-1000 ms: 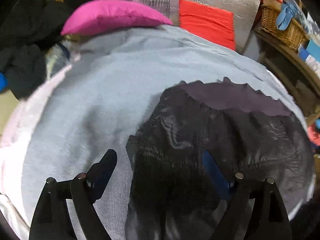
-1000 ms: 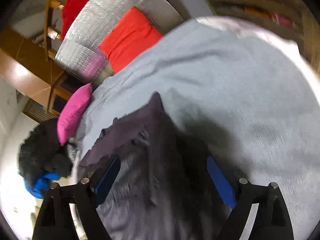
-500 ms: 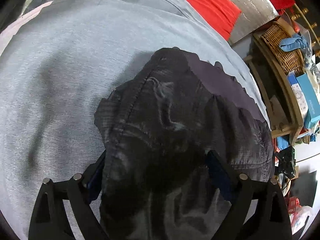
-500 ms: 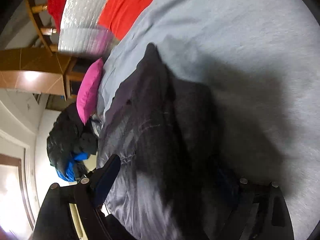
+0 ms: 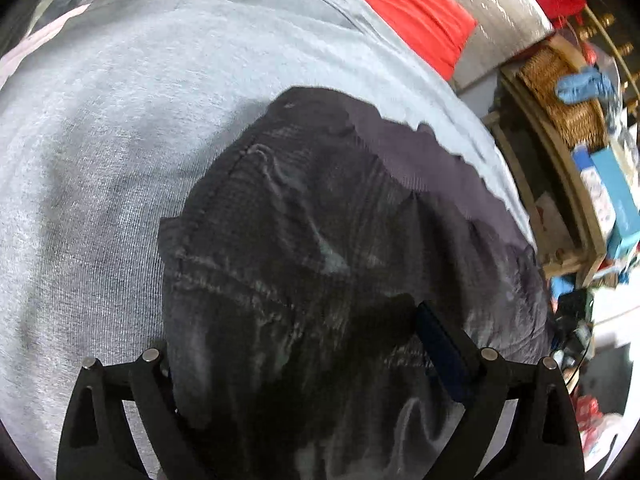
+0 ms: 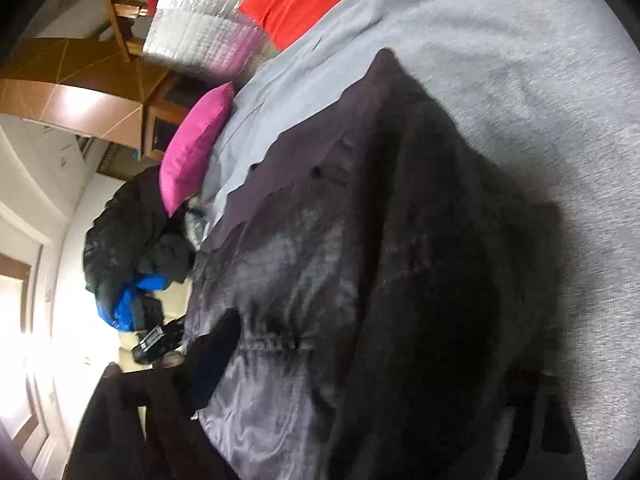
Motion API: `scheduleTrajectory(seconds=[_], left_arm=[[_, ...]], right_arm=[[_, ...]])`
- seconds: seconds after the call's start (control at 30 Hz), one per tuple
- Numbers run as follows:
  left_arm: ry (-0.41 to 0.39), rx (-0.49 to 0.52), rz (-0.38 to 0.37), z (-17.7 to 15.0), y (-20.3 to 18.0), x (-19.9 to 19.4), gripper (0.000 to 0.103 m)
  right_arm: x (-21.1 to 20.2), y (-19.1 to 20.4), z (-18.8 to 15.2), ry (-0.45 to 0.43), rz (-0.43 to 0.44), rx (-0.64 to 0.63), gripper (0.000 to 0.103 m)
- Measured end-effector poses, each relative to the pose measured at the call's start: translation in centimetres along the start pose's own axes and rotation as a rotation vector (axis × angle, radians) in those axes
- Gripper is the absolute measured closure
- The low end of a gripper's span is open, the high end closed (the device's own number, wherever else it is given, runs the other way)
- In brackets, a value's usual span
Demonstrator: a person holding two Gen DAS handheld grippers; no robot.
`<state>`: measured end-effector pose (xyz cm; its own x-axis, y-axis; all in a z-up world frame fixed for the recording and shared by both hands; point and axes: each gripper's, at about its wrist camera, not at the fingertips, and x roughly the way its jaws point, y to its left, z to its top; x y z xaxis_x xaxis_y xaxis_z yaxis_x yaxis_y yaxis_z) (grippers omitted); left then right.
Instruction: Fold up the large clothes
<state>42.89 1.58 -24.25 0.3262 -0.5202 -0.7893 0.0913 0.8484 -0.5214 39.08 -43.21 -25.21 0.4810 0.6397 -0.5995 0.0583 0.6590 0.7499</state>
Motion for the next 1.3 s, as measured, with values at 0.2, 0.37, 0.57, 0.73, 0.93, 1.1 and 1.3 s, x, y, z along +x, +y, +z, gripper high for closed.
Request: scheduleTrajectory(seconds=[0.2, 0.37, 0.57, 0.73, 0.93, 1.1, 1.3], left_arm=[[-0.126, -0.019, -0.018, 0.8, 0.1, -2.1, 0.069], [-0.273, 0.057, -0.023, 1.4, -2.2, -4.4, 0.075], [-0.378, 0.104, -0.038, 1.4, -2.5, -8.2, 0.079], [-0.354, 0.083, 0.001, 1.6, 0.0, -8.9, 0.079], [-0.202, 0.015, 0.111, 2.2, 2.3, -4.2, 0.067], [-0.172, -0.028, 0.144, 2.5, 2.7, -3.4, 0.052], [-0.222, -0.014, 0.304, 0.9, 1.4, -6.4, 0.036]], right_arm=[[-0.8, 2.5, 0.2, -0.075, -0.056, -0.072, 0.063], [-2.4, 5.7, 0.9, -0.184, -0.047, -0.152, 0.07], [-3.9, 8.0, 0.9, -0.294, -0.006, -0.207, 0.072], [-3.1, 5.7, 1.4, -0.267, -0.038, -0.153, 0.072], [-0.5, 1.4, 2.0, -0.176, -0.084, -0.041, 0.071], [0.0, -1.3, 1.9, -0.133, -0.037, 0.078, 0.051], [-3.9, -0.4, 0.0, -0.178, -0.166, 0.083, 0.033]])
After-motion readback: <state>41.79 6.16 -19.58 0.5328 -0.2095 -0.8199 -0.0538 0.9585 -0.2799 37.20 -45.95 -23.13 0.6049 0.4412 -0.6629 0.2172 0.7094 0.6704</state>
